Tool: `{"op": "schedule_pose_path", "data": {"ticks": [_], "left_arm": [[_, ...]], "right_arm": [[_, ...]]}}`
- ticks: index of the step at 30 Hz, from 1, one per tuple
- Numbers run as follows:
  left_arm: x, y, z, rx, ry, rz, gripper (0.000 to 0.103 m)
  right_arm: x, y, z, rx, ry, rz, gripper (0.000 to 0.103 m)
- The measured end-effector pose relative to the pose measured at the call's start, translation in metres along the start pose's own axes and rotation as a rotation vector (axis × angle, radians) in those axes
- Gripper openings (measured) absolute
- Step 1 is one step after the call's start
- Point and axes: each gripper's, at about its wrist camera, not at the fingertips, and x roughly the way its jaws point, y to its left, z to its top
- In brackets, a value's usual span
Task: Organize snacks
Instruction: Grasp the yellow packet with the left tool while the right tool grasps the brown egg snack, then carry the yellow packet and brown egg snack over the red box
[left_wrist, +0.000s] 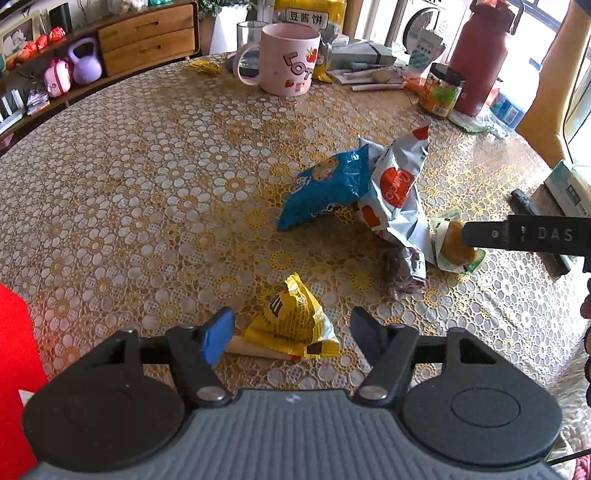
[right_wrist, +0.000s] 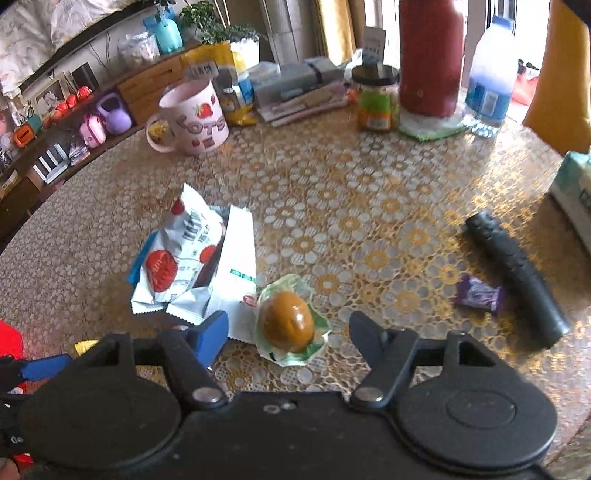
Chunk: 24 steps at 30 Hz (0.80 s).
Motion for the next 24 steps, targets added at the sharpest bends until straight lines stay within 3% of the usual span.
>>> {"op": "schedule_pose_path", "data": {"ticks": [10,13,16,24], "left_arm": [[0.018,-0.002,0.003,0.006,0.021,-0.017,0.049],[0.019,-0.001,0.004,0.0,0.012,-0.017,0.048],[0.018,-0.001,0.004,-0.006,0.003,-0.017,0.042],[0.005,0.004,0.006,-0.038,-0.026,-0.022,0.036]], "right_arm": [[0.022,0.005,-0.005,-0.006,0.024,0.005,0.057],[0.024,0.002,-0.009,0.007,0.025,0.007,0.049],[0.022,-0.003,-0.011,0.03,0.007,-0.009,0.034],[0.012,-0.011,-0.016,0.066,-0.014,-0.006,0.032]]}}
